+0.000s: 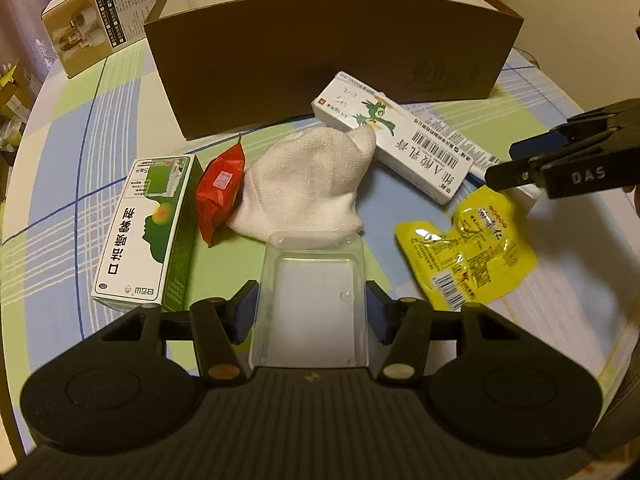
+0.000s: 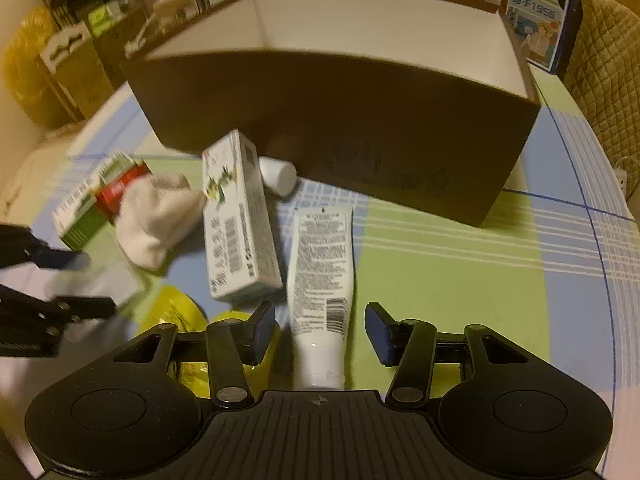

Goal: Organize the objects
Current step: 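Grasp the clear plastic tray with the left gripper while the right gripper grasps the white lotion tube, then lift the tray and tube and carry both toward the box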

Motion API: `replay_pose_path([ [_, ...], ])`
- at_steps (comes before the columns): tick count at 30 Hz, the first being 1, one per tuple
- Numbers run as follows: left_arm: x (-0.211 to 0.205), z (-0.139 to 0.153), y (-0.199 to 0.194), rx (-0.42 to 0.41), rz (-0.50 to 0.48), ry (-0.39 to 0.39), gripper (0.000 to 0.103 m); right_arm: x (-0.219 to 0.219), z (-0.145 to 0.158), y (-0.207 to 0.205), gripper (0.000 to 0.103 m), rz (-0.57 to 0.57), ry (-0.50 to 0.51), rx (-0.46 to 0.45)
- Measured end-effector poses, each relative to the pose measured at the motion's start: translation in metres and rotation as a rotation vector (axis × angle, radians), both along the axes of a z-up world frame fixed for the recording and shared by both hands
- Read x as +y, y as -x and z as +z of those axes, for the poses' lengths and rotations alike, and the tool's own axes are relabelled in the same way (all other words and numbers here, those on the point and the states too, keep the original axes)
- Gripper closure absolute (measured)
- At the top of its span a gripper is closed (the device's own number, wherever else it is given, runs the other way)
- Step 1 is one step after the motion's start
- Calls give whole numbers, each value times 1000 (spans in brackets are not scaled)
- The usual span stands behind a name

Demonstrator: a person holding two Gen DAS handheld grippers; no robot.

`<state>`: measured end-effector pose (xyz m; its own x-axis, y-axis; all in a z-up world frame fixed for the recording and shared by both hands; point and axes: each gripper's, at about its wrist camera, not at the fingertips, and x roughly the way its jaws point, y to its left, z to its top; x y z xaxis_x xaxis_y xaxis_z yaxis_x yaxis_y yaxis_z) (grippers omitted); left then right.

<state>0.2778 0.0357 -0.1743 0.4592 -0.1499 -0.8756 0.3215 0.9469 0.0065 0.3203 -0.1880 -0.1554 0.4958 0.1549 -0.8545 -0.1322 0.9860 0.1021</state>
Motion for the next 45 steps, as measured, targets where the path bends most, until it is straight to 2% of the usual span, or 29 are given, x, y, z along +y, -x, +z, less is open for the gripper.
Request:
replay_pose_path([
  [4,0,0,0,1,0,-5,51,0,-9,-2,58,-2,36,16],
  [6,0,0,0,2,2,-4,51,-3,-11,-2,73,-3,12,37],
  [10,0,-1,0,14,3,-6,52,-4,-9,5,72,1,38,58],
  [15,0,-2,2,30,5,-11,52,-13,-6,13,72,-40,7,104],
  [18,-1,-2,1,31,9,-10,52,-11,-5,8,64,-50,17,87],
  [20,-1,-3,0,32,14,-10,51,-8,-4,5,55,-44,27,62],
  [21,-1,-3,0,33,14,-11,51,-6,-3,4,54,-39,29,49],
  [25,-3,-5,-1,36,15,-19,50,1,-9,1,54,-21,64,52],
  [28,-5,-6,-2,41,16,-27,50,6,-12,2,55,10,90,22],
  [30,-6,-7,-2,42,16,-32,51,7,-12,2,65,23,94,10],
  [36,-8,-6,-2,38,4,-39,51,6,-11,4,66,39,107,31],
  [45,0,12,4,0,31,15,51,-6,20,18,66,14,-9,-39],
])
